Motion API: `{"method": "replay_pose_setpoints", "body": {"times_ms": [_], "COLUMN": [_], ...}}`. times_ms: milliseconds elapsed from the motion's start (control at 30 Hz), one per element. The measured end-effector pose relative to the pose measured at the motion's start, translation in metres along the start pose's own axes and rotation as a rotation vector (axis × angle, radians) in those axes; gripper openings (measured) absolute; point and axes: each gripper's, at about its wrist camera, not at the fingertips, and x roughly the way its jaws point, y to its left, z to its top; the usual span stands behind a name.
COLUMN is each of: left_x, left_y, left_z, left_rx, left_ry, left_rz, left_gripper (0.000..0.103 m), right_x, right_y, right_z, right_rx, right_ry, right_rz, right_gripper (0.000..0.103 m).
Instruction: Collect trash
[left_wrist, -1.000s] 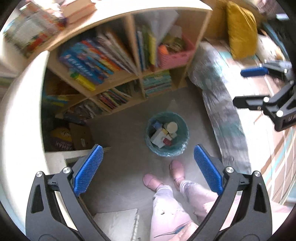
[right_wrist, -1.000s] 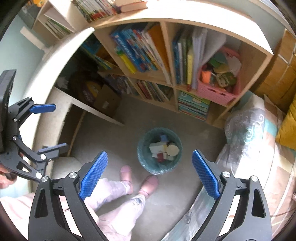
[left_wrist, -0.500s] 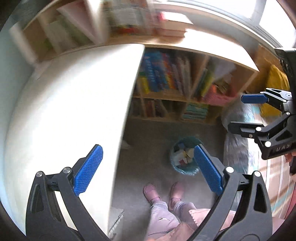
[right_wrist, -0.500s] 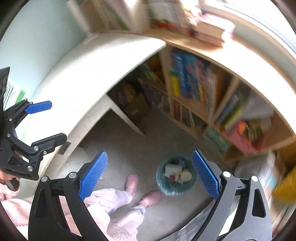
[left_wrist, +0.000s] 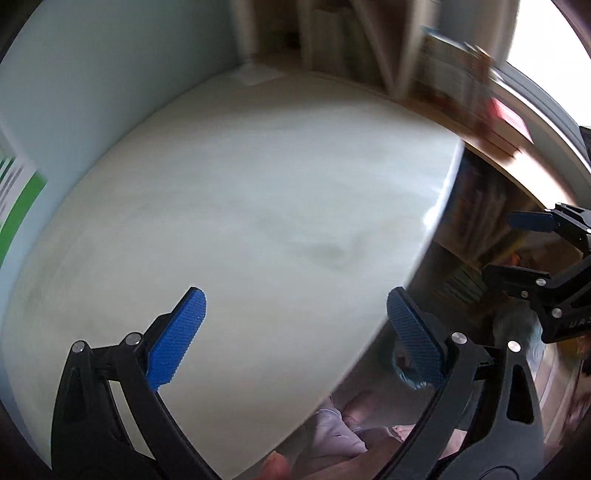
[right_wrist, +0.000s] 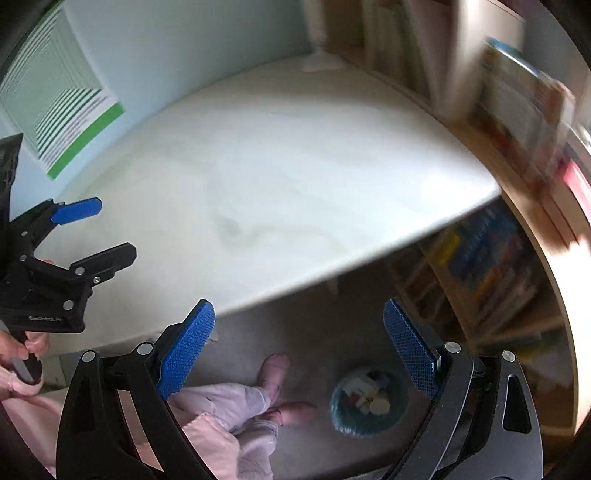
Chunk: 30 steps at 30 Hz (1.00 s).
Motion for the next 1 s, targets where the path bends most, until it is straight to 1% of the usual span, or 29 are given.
{"method": "replay_pose_setpoints", "body": {"times_ms": [67, 200, 233, 333, 433, 600, 767, 1000], "left_x": [-0.002, -0.007, -0.008, -0.010, -0.011, -0.015, -0.024, -0.030], "left_y": [0.019, 0.056, 0.063, 0.088, 0.108, 0.141, 0.167, 0.190], "left_z": [-0.004, -0.011, -0.013, -0.020, -0.029, -0.043, -0.059, -0.075], "left_rx": [-0.054, -0.152, -0.171, -0.250, -0.319, -0.428, -0.507, -0.589], "left_ry": [-0.002, -0.011, -0.012, -0.014, -0.013, -0.012, -0.023, -0.025], "left_rz": [0.031, 0.068, 0.072, 0.117, 0.140, 0.196, 0.238, 0.293], "left_gripper": [0.096, 0.096, 0.096, 0.096, 0.096, 0.096, 0.096, 0.096], "right_x": [0.005, 0.016, 0.019, 0.030, 0.040, 0.054, 0.063, 0.075], "right_y": [0.015, 0.044, 0.051, 0.071, 0.090, 0.125, 0.158, 0.196], "right_z": [0.014, 0.040, 0.045, 0.060, 0.072, 0.088, 0.096, 0.106], "right_rx": [-0.046, -0.114, -0.132, -0.188, -0.238, -0.335, -0.416, -0.491], "right_ry": [0.000, -0.008, -0.007, 0.001, 0.011, 0.025, 0.029, 0.037], "right_rz": [0.011, 0.052, 0.063, 0.091, 0.119, 0.158, 0.195, 0.233], "right_gripper": [0.092, 0.092, 0.092, 0.092, 0.092, 0.092, 0.092, 0.092]}}
